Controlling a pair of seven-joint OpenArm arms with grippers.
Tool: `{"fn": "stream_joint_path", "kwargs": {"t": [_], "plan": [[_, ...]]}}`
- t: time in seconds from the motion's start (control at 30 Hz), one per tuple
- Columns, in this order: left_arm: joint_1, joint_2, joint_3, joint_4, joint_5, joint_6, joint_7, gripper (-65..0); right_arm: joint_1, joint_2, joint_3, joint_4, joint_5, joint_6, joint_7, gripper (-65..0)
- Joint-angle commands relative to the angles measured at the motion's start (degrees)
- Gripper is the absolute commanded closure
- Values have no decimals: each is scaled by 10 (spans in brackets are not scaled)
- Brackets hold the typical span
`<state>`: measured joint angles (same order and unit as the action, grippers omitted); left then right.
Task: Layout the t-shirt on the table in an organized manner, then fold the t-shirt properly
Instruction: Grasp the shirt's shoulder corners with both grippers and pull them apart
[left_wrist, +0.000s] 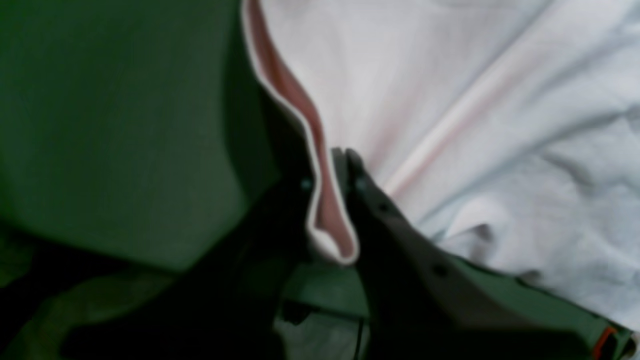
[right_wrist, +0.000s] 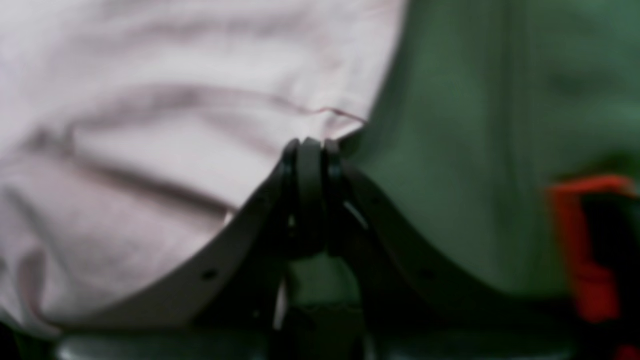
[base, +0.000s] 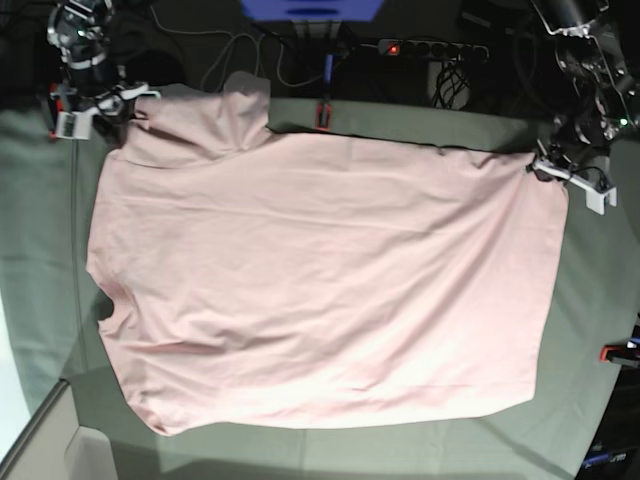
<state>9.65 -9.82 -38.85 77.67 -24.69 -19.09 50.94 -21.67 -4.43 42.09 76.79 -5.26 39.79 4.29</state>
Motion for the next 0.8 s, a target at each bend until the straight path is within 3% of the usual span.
{"fn": "stream_joint_path", "kwargs": {"t": [0.0,0.23,0.4,0.6,0.77], "plan": [[2,-10,-2,10,-7,0,-7,-1,-4,9,21,20,20,2,17,0],[9,-10,-2,10,-7,0,-7,-1,-6,11,89,52,51,2,-34,0],[15,-9,-2,10,-7,0,-8,-1,-9,7,88,67,51,2,-63,-12],[14,-9,-2,10,-7,0,-10,-1,-11,-43,86,141,50,2,-136,-213],[13,-9,-2,9,-7,0,-11,-1,-36,-46,28,178,50,2,-168,-316]]}}
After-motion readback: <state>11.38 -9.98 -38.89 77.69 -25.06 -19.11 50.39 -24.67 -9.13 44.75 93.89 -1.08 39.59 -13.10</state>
